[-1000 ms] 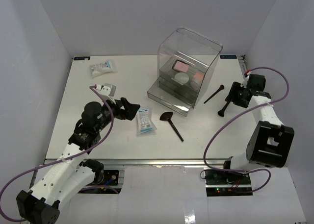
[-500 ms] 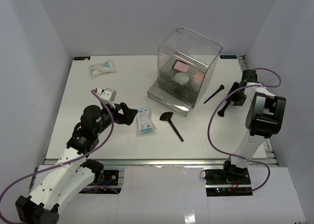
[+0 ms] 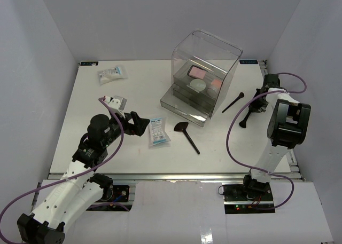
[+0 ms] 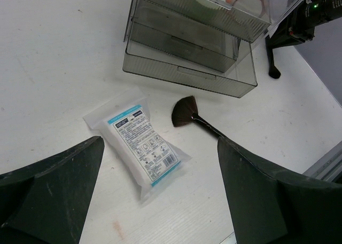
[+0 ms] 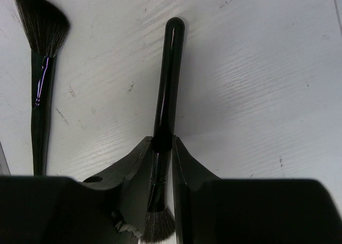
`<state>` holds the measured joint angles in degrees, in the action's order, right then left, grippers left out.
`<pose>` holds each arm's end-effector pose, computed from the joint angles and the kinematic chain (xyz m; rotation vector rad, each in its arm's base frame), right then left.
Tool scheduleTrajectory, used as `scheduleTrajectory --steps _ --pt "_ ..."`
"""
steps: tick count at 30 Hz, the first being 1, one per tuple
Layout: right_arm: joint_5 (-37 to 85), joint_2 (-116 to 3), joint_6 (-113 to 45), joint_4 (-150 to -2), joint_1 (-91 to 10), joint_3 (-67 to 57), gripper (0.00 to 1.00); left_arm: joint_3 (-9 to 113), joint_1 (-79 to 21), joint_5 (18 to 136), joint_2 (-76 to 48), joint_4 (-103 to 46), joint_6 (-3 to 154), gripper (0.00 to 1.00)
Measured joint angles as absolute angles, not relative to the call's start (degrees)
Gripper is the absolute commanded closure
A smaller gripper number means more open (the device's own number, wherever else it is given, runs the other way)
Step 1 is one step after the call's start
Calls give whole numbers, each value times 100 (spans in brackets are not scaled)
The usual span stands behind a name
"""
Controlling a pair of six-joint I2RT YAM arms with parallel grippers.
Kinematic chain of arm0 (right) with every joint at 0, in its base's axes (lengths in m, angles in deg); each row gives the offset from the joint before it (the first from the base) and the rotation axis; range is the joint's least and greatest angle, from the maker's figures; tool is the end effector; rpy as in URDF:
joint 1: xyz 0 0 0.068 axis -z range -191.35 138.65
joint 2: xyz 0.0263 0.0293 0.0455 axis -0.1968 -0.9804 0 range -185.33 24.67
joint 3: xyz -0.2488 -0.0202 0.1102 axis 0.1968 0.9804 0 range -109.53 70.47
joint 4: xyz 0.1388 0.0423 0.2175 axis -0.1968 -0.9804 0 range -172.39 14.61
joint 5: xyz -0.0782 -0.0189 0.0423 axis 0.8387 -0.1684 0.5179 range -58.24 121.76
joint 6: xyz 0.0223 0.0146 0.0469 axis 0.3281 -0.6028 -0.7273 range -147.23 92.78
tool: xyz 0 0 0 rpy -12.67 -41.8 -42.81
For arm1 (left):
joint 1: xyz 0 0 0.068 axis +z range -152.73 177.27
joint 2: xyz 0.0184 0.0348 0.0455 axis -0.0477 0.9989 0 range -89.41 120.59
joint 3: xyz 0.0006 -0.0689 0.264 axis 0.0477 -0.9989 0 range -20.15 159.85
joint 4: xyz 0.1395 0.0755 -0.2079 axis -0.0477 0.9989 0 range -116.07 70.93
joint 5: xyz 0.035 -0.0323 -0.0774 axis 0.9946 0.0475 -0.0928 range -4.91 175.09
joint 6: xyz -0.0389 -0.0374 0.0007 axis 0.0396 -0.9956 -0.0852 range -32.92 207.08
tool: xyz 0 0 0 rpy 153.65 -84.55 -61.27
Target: Organize the makeup
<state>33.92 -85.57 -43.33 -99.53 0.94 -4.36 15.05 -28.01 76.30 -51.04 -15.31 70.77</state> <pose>0.3918 -0.0868 0.1738 0.6527 2.5262 -0.0253 0.1487 -0.0763 0.2975 0.2564 1.8422 -0.6490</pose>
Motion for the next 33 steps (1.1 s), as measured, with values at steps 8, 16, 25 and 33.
scheduleTrajectory --steps 8,16,25,33 --pt "3306 -8535 -4333 -9957 94 -434 82 1505 -2797 7623 -5105 -1531 7077 2" --pt "3134 -8077 -4319 -9904 96 -321 85 1505 -2797 7602 -5106 -1530 7075 2" --pt "2881 -7644 -4200 -9787 96 97 87 1505 -2797 7552 -5106 -1530 7074 2" --pt "2714 -7376 -4121 -9707 96 320 71 1505 -2797 7533 -5106 -1529 7074 2"
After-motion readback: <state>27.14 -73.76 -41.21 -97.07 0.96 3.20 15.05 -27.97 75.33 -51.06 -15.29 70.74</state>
